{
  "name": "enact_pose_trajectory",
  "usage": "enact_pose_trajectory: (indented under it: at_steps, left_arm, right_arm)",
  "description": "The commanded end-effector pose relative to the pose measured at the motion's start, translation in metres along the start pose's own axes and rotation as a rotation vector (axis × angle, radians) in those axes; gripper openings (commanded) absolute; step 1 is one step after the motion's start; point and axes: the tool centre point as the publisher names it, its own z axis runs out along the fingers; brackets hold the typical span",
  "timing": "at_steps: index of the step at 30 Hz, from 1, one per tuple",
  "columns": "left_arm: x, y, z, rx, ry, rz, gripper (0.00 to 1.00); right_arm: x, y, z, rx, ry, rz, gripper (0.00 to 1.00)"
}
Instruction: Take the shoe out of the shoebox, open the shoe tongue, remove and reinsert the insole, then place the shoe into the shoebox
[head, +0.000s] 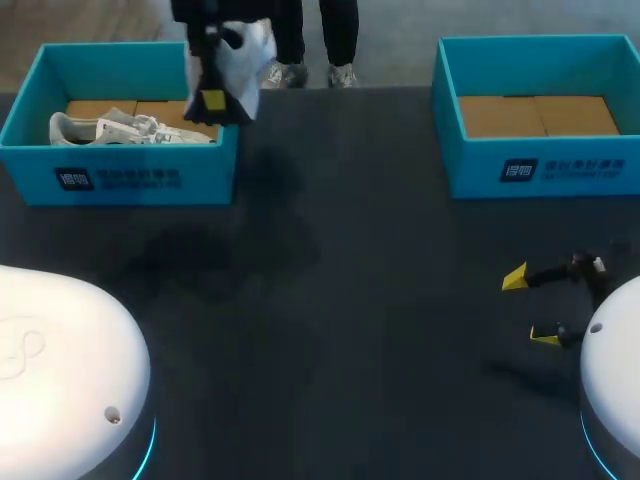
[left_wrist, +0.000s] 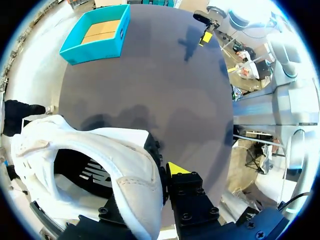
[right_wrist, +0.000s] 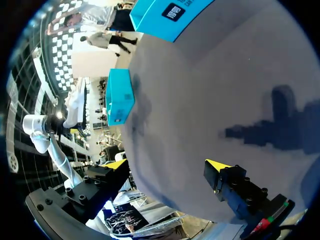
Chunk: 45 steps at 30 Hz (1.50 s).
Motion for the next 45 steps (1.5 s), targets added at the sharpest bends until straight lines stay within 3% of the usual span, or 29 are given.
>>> enact_pose_trajectory:
  at_steps: [1,4,24,45]
  left_arm:
    - [-0.015,0.024,-0.010,-0.003,0.009,-0.002,0.00]
    - [-0.026,0.039,-0.014,-0.015,0.015,-0.032,0.00]
    - [-0.026,0.040,-0.016,-0.008,0.032,-0.004,0.00]
    - [-0.096,0.124,-0.049,-0.020,0.060,-0.130,0.00]
  right_arm:
    - [0.000,-0.002,-0.001,-0.004,0.000,-0.001,1.00]
    - [0.000,-0.002,-0.001,-0.004,0.000,-0.001,1.00]
    - [0.000,-0.002,-0.001,-0.004,0.000,-0.001,1.00]
    - [0.000,-0.002,-0.001,-0.004,0.000,-0.001,1.00]
